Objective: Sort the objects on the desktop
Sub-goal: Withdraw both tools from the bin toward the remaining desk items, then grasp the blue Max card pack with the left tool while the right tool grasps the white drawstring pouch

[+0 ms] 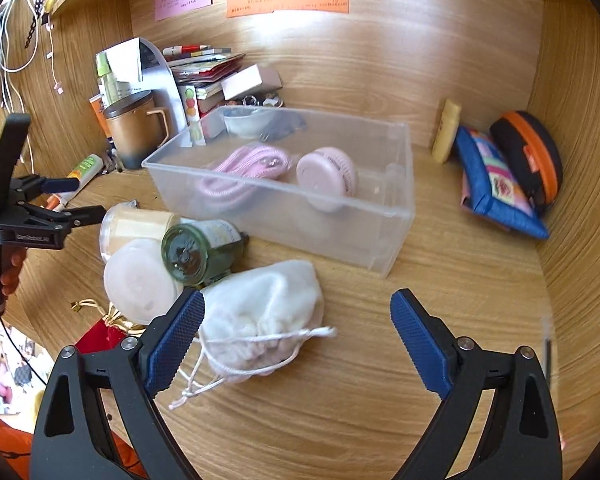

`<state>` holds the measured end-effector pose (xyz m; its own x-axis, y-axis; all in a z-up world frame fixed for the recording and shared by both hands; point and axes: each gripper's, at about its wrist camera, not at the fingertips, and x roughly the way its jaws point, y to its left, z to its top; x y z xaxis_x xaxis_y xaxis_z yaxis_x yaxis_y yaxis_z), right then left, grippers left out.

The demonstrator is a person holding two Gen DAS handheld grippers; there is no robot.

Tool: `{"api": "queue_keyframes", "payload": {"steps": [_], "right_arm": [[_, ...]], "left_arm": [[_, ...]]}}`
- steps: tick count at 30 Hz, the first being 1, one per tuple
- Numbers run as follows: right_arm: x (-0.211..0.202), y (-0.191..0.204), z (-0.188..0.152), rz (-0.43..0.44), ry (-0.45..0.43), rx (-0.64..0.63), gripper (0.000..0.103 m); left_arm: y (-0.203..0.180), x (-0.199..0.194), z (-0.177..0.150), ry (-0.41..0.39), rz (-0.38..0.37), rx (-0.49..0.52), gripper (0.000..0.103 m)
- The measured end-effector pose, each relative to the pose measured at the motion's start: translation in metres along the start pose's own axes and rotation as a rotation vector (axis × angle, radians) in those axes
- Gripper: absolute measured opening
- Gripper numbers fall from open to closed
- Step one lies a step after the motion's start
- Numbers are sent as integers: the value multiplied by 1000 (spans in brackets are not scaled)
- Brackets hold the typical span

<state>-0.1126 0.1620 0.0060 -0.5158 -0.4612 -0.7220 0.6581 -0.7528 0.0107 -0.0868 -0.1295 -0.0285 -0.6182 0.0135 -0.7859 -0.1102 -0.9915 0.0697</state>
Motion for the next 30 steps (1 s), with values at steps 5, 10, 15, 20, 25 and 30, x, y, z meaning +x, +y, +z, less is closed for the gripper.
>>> {"api": "queue_keyframes", "payload": {"steps": [5, 10, 15, 20, 25, 30], "right_arm": [[7, 1, -9, 31, 36, 30, 93], [17, 5, -15, 37, 71, 37, 93], [26, 8, -19, 63, 92, 46, 93], [40, 11, -20, 83, 131, 52, 93], [48, 10, -17, 91, 119, 85, 93], [57, 7, -13, 136, 138, 123, 93]], "left_arm": [[0, 21, -1, 45, -35, 20, 97], [5, 34, 1, 42, -40, 1, 97], [6, 39, 3, 46, -48, -4, 97], [3, 40, 2, 46, -20, 16, 92], [5, 45, 2, 67, -43, 7, 82], [6, 46, 3, 64, -60, 2, 80]]}}
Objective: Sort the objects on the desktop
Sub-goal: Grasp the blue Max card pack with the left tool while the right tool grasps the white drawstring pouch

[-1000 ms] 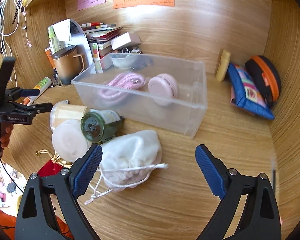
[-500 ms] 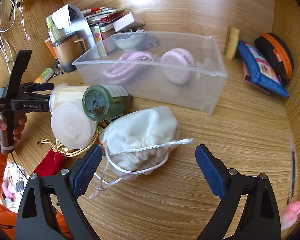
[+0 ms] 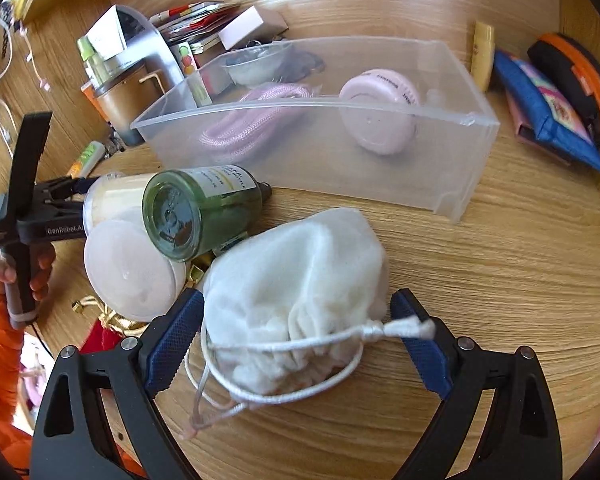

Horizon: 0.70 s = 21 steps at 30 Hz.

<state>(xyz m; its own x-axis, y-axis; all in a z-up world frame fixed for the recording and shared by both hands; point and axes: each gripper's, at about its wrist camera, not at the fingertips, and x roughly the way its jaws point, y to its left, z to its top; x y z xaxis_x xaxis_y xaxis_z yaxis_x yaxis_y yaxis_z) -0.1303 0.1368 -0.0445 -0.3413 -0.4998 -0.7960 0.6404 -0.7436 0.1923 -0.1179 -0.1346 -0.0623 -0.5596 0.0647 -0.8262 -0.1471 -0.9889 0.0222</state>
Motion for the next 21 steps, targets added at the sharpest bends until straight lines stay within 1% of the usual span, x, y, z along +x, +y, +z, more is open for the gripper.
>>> {"api": "queue_keyframes", "payload": {"steps": [1, 2, 4, 7, 10, 12, 13, 15, 18, 21], "right_arm": [[2, -1, 0, 5, -1, 8, 92], [3, 0, -1, -8, -20, 6, 92], [2, 2, -1, -12, -22, -8, 88], [2, 6, -3, -8, -26, -27, 85], [1, 7, -5, -11, -28, -41, 77], [1, 7, -7, 2, -25, -41, 72], [1, 7, -7, 6, -25, -38, 71], [0, 7, -8, 14, -31, -38, 64], [-4, 10, -9, 13, -52, -61, 58], [-5, 12, -9, 8, -58, -79, 55]], "left_arm": [[1, 0, 1, -4, 4, -6, 78], [3, 1, 2, -8, 3, -8, 77], [7, 2, 3, -9, -12, -29, 73], [9, 2, 3, -19, -12, -21, 69], [9, 0, 3, -24, -16, -16, 65], [8, -2, 2, -29, -16, -14, 59], [8, -2, 2, -31, -16, -13, 59], [7, -4, 1, -39, -13, -3, 52], [3, -5, 1, -49, -5, 11, 49], [2, -5, 2, -48, -6, 12, 47]]}}
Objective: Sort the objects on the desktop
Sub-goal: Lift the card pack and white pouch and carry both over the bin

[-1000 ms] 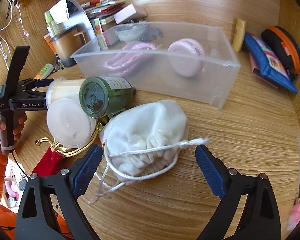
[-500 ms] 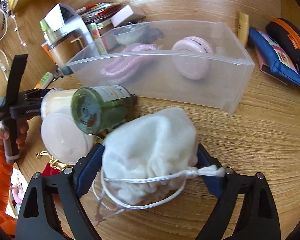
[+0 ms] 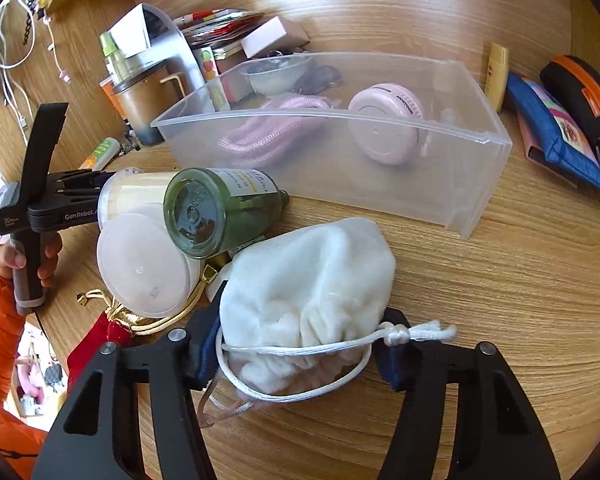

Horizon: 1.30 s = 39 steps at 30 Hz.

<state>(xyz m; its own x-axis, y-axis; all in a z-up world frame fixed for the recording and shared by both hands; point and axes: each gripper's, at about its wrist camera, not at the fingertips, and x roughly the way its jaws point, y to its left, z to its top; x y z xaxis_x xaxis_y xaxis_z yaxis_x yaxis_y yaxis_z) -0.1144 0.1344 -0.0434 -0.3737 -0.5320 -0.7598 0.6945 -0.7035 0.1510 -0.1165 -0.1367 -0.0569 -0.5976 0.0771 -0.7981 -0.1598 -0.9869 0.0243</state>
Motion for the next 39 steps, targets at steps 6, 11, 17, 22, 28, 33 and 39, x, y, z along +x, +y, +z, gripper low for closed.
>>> {"api": "queue_keyframes", "payload": {"steps": [6, 11, 17, 22, 28, 33, 39], "right_arm": [[-5, -2, -1, 18, -21, 0, 46], [-11, 0, -2, 31, -29, -2, 42], [-26, -6, -3, 10, -51, 4, 41], [-39, -15, -5, -32, -68, 9, 41], [-53, -29, -4, -71, -95, 31, 41], [-62, -34, -1, -95, -114, 31, 41], [-76, -35, 7, -114, -153, 17, 41]], "left_arm": [[-5, 0, 0, -12, 27, -7, 47], [-9, 0, 1, -18, 55, -7, 47], [-6, -5, 0, -25, 62, -25, 47], [-4, -15, -1, -46, 69, -36, 47], [-3, -29, 0, -76, 71, -53, 47], [-7, -39, 4, -102, 71, -49, 47], [-12, -47, 9, -123, 67, -47, 47]]}}
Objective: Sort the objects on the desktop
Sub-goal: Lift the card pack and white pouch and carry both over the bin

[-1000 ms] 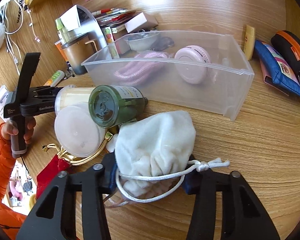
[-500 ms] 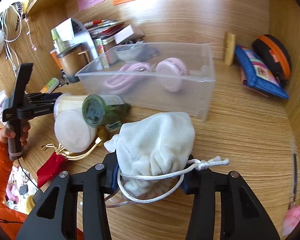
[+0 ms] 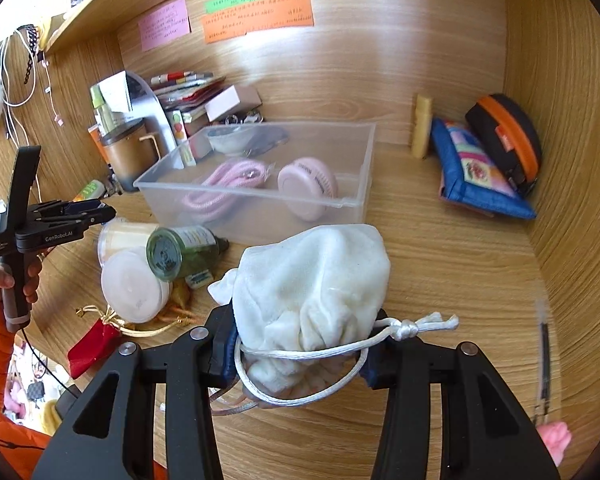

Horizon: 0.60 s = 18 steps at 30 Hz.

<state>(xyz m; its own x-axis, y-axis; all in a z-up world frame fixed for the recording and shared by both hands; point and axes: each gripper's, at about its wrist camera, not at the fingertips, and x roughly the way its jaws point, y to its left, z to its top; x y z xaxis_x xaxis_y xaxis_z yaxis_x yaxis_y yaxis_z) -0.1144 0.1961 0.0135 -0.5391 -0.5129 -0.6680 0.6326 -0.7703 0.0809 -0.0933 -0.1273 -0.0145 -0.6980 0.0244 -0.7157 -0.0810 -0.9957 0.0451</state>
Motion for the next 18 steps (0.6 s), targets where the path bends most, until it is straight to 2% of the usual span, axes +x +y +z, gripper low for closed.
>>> {"api": "queue_keyframes", "payload": {"steps": [9, 18], "right_arm": [[-11, -6, 10, -14, -45, -10, 41], [-12, 1, 32, 18, -122, -6, 41]], "left_arm": [[-13, -14, 13, -44, -15, 31, 47], [-32, -20, 28, -72, -40, 67, 47]]}}
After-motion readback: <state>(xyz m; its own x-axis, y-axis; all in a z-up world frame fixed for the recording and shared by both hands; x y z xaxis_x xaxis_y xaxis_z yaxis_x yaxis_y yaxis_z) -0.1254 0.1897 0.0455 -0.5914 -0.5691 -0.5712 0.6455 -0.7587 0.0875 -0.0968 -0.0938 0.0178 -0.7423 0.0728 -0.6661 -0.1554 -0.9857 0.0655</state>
